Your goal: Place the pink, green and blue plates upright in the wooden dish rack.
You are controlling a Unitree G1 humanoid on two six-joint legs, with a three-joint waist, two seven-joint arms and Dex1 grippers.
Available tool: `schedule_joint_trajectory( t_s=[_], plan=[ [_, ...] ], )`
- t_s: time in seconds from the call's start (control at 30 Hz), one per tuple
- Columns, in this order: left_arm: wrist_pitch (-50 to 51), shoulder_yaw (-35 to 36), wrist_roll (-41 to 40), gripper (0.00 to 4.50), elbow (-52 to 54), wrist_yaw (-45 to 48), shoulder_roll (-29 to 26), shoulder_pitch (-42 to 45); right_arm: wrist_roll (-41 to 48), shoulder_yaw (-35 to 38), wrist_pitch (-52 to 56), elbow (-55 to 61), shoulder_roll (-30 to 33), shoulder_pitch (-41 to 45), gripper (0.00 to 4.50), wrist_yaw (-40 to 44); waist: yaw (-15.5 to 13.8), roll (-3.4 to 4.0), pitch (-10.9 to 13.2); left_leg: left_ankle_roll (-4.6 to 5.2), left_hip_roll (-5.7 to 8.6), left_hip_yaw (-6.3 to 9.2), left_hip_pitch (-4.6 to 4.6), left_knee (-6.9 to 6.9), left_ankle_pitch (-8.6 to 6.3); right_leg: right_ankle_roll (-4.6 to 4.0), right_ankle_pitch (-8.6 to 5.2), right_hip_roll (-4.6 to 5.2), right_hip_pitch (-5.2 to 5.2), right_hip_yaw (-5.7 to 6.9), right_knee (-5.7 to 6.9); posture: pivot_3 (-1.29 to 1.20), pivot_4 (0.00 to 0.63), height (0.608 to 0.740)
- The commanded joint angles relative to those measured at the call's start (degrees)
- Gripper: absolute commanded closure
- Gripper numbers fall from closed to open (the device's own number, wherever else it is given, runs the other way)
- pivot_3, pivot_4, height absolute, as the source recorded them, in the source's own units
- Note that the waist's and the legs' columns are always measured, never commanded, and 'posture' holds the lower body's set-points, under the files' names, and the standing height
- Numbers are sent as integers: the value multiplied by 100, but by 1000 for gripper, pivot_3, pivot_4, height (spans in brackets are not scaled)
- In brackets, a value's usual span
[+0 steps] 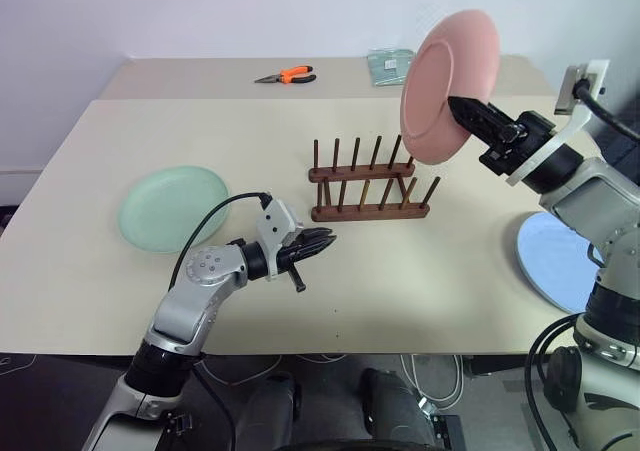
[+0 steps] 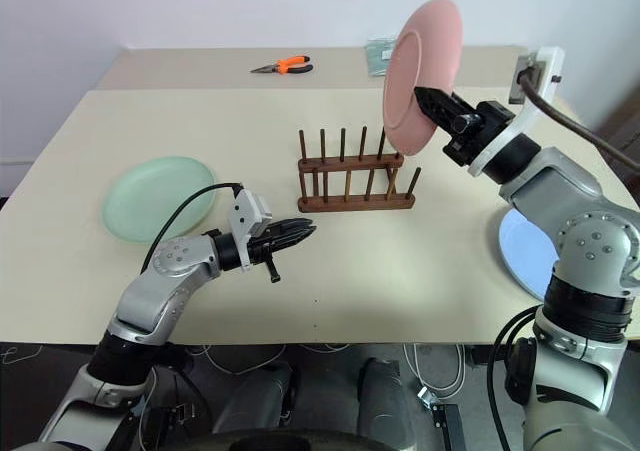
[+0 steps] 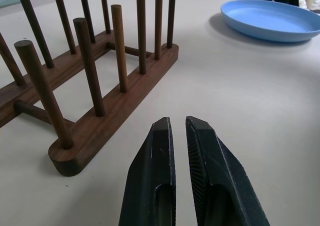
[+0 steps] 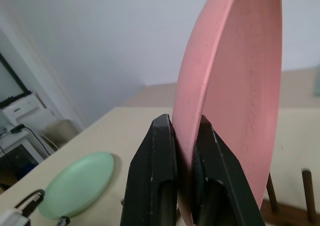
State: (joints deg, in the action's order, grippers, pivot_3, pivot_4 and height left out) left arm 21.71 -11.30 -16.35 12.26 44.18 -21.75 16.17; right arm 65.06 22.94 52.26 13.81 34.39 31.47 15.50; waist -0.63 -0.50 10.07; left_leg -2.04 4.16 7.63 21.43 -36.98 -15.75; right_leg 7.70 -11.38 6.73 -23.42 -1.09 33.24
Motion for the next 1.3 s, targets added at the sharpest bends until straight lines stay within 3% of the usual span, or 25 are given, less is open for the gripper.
schedule_joint_trajectory(
  t_s=[0.03, 0.13, 0.17, 0.23, 0.33, 0.5, 0.57, 0.63, 0.77, 1.03, 1.13, 1.3],
  plan=[
    [12, 135, -113, 4067, 296, -21, -44, -20, -173, -50, -44, -92, -7, -77, 4465, -4, 1, 0, 0, 0, 0, 0, 0, 0, 0, 0, 0, 0, 0, 0, 0, 0, 150, 740],
    [70, 181, -170, 4067, 357, -32, -95, -52, -430, -178, -161, -274, -28, -147, 4465, 96, 5, 0, 0, 0, 0, 0, 0, 0, 0, 0, 0, 0, -1, 0, 0, 0, 150, 740],
    [132, 206, -219, 4067, 380, -37, -106, -64, -550, -230, -220, -324, -19, -154, 3703, 135, 6, 1, 1, 0, 0, -1, 0, 0, 0, 0, 0, 0, -1, 0, 1, 0, 150, 740],
    [281, 307, -323, 4067, 423, -81, -116, -77, -964, -395, -492, -331, 59, -141, 3032, 300, 9, 1, 1, 0, 0, -1, -1, 1, 0, 0, 0, 0, -2, 0, 1, 0, 150, 740],
    [422, 817, -538, 2697, 343, -437, -27, 12, -2073, -686, -1436, -251, 294, -33, 1454, 511, 13, 1, 1, 0, 0, -1, 0, 1, 0, 6, 2, -2, -2, 1, 1, 0, 150, 740],
    [315, 1972, -68, 288, -381, -1943, -74, 359, -3228, -739, -2472, -560, 708, 393, 1445, 669, 12, 2, 2, -1, 1, -1, -1, 0, 1, 37, -4, -2, -5, 1, 2, 0, 150, 740],
    [348, 2438, 233, 226, -727, -2725, -151, 512, -3589, -847, -2870, -616, 908, 547, 929, 929, 28, 0, 1, -1, 0, -2, -4, 2, 0, 41, -3, -3, -3, 2, 2, 0, 150, 740],
    [590, 2985, 548, 226, -941, -3678, -201, 635, -3704, -978, -3125, -494, 1016, 719, 156, 1296, 53, -1, 3, -1, 0, -1, -5, 6, 0, 43, -2, -3, -4, 2, 2, 0, 150, 740],
    [1505, 4125, 894, 226, -913, -5285, -202, 621, -3239, -1749, -2732, 540, 896, 863, 65, 2196, 160, -9, 3, -1, -2, 3, -6, 15, 0, 43, -1, -4, -8, 1, 2, 0, 150, 740],
    [3152, 4972, -214, 226, -90, -5376, 665, 382, -3410, -2883, -2655, 1224, 145, 311, 65, 2574, -12, -46, -8, -7, 6, 17, 0, 0, 1, 35, 5, 2, 2, 8, 2, 0, 150, 740],
    [3463, 5460, -825, 1011, 6, -5430, 1146, 470, -3633, -3181, -2725, 1283, -71, 85, 0, 2599, -11, -57, -1, -10, 6, 19, 1, -1, 3, 30, 9, 2, -1, 10, 6, 0, 150, 740],
    [3363, 5950, -1341, 3542, -91, -5700, 1497, 735, -3951, -3420, -2753, 1195, -120, -128, 0, 2722, -4, -57, -1, -14, 5, 17, -3, 2, 3, 31, 8, 0, -3, 11, 13, 0, 150, 740]
  ],
)
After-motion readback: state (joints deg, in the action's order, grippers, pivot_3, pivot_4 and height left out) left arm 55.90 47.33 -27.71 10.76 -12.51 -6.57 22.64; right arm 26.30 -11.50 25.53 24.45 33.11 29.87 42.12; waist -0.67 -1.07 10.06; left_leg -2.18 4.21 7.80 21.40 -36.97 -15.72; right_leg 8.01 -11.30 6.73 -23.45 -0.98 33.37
